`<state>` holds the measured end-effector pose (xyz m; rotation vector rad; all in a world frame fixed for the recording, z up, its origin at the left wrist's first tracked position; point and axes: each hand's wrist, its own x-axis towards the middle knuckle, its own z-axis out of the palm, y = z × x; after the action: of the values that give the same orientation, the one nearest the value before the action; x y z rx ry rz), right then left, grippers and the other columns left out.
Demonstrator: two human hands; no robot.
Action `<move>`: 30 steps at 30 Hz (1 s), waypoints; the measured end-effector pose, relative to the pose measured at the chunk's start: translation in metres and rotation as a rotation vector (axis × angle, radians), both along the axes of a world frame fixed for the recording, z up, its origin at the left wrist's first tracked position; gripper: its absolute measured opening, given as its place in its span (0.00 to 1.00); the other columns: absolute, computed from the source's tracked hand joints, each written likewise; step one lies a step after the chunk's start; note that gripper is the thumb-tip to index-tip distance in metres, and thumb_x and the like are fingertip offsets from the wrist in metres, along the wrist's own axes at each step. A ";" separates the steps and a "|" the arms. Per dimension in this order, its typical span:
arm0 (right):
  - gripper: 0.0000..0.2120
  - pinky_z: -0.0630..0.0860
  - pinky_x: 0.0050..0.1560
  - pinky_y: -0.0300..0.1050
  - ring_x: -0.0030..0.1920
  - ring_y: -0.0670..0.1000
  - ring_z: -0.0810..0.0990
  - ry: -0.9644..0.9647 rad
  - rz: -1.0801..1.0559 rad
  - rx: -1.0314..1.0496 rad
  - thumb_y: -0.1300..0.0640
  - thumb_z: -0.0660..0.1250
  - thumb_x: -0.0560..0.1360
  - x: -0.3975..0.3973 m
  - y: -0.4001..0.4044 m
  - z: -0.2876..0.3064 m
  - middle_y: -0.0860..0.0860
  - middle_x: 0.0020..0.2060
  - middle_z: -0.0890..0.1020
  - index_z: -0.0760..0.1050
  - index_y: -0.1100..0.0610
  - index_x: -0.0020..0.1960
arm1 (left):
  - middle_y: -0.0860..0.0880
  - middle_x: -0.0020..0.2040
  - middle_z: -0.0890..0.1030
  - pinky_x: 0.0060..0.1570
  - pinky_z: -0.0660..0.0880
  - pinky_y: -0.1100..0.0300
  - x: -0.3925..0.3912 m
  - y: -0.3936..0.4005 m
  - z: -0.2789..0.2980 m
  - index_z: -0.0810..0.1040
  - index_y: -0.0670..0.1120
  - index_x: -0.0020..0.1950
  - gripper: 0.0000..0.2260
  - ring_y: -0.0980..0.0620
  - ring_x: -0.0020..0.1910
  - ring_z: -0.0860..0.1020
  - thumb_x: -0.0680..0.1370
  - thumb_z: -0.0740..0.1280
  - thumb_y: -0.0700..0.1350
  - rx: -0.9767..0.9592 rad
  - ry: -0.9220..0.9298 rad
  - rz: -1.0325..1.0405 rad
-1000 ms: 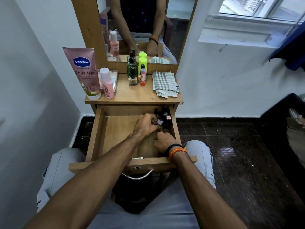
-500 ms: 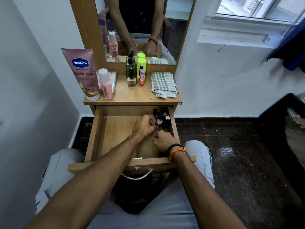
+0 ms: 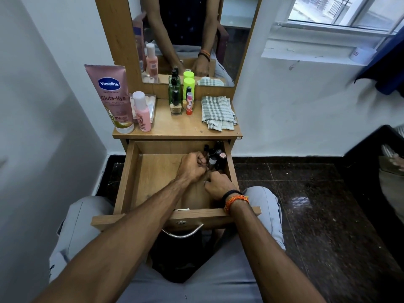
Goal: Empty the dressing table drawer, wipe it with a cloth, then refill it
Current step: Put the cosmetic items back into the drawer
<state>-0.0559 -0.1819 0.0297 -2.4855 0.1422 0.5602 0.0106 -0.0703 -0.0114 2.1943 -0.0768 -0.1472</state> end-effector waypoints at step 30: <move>0.08 0.80 0.56 0.42 0.50 0.47 0.84 -0.544 -0.396 0.509 0.62 0.70 0.75 0.051 0.034 0.046 0.48 0.44 0.86 0.84 0.54 0.51 | 0.49 0.46 0.79 0.42 0.77 0.61 0.006 0.041 0.071 0.79 0.45 0.46 0.02 0.53 0.44 0.78 0.76 0.71 0.40 -0.120 -0.392 0.273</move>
<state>-0.0048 -0.1478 0.0755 -1.9498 0.2352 -0.2295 0.0162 -0.0296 0.0593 2.0623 -0.0038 0.4304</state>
